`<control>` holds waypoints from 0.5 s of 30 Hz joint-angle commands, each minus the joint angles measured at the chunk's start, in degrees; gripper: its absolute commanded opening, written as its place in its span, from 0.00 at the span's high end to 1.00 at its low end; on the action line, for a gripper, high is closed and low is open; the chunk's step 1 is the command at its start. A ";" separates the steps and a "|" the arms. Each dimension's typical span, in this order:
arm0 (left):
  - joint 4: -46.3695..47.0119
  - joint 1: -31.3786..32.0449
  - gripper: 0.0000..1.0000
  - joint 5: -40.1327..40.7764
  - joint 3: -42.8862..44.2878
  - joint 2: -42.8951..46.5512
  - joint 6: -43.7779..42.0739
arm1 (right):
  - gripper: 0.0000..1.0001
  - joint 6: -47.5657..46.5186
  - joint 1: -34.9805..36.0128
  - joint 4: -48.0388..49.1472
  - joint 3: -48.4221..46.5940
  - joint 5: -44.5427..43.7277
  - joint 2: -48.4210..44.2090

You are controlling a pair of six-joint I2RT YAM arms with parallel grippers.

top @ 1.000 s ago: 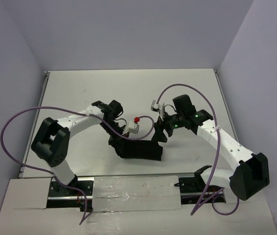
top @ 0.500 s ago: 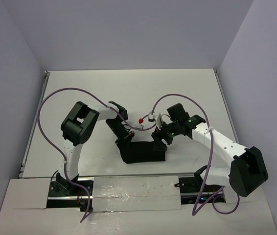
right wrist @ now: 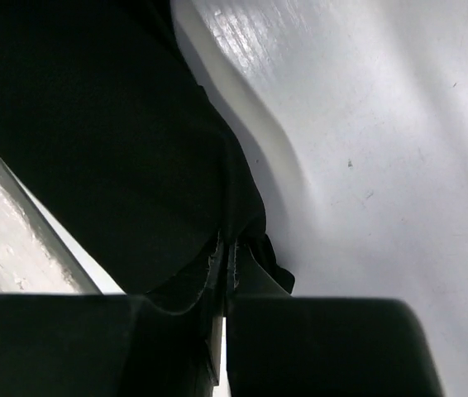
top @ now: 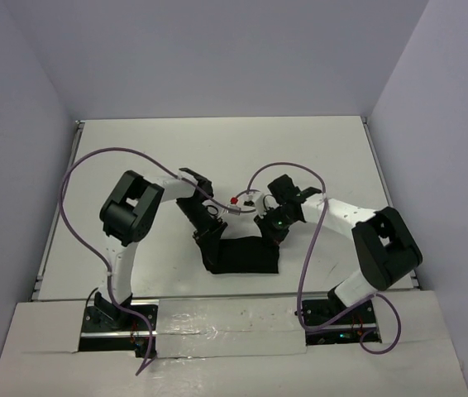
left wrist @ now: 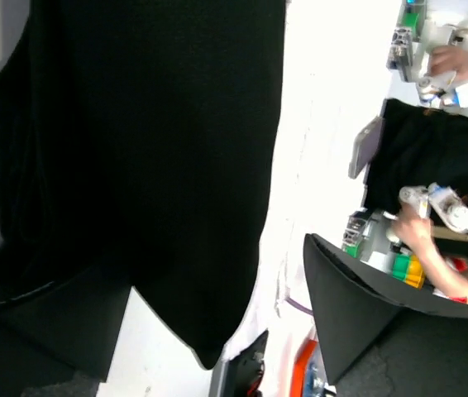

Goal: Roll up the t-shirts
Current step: Place the T-shirt at the center of the board.

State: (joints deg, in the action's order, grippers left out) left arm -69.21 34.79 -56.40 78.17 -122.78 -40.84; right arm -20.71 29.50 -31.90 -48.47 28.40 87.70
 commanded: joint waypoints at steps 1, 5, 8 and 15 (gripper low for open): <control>8.02 -1.73 0.09 6.01 1.90 6.75 0.93 | 1.00 0.41 0.48 0.52 -2.59 -1.33 0.19; 12.16 -6.30 0.07 10.96 1.80 10.10 5.93 | 1.00 2.68 0.04 0.96 -5.93 -3.52 2.91; 14.36 -10.17 0.01 13.76 4.00 12.03 9.97 | 0.92 4.88 -0.31 0.70 -9.97 -4.85 5.55; 21.56 -14.21 0.01 26.95 4.98 20.19 16.48 | 0.00 11.38 -3.04 7.62 -10.51 -10.90 0.99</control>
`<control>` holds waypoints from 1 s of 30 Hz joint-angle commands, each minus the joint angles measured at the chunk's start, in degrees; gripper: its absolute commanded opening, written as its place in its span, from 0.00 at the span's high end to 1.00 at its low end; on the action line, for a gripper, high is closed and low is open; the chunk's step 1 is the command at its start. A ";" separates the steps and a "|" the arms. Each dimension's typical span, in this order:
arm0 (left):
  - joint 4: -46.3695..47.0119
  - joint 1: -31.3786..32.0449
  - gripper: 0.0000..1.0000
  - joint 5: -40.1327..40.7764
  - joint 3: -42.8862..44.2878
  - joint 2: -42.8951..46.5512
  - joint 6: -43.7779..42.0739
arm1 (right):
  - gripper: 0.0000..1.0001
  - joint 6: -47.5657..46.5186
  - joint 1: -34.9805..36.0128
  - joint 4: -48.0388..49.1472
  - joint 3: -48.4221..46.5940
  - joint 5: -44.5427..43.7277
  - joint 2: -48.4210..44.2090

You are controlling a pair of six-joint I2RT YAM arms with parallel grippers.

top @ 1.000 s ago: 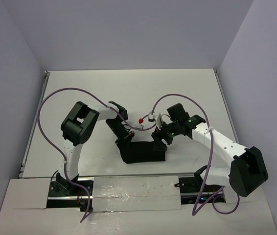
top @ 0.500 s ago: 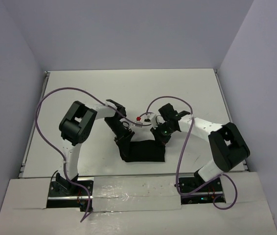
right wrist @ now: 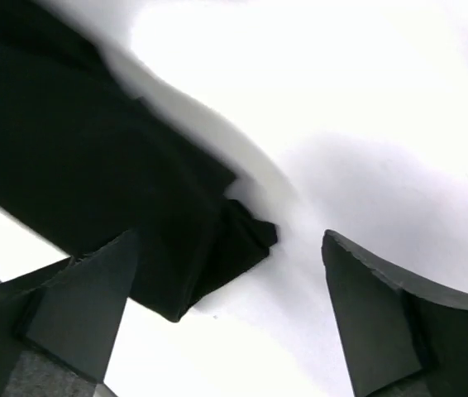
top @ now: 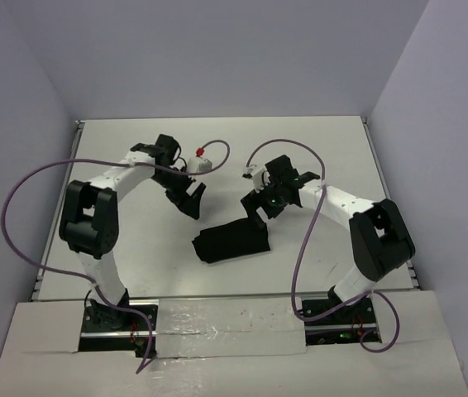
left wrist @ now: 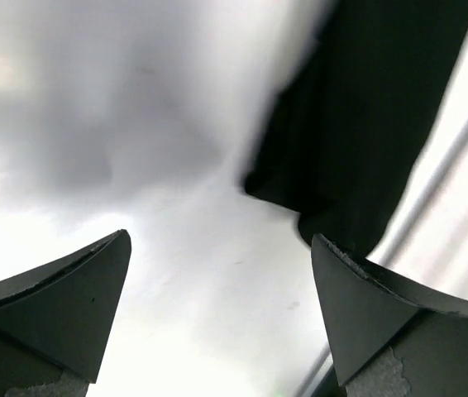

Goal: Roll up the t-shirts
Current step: Place the T-shirt at the center of the board, then reset both arms

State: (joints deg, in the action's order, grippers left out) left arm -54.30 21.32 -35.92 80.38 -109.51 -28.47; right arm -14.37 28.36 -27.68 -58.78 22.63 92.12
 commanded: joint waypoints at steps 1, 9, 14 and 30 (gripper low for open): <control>8.15 -1.36 0.01 7.44 1.72 8.08 5.08 | 0.00 6.19 -2.60 4.47 -0.02 -5.14 -4.57; 28.62 -8.65 0.01 22.18 -8.56 20.98 20.72 | 0.00 21.39 -10.07 20.81 8.06 -19.27 -20.82; 35.05 -14.19 0.01 36.44 -13.66 23.91 27.75 | 0.00 29.03 -17.45 26.01 15.17 -30.42 -28.65; 48.32 -26.77 0.01 44.62 -31.24 28.57 34.53 | 0.00 42.67 -19.57 26.09 20.63 -51.89 -27.95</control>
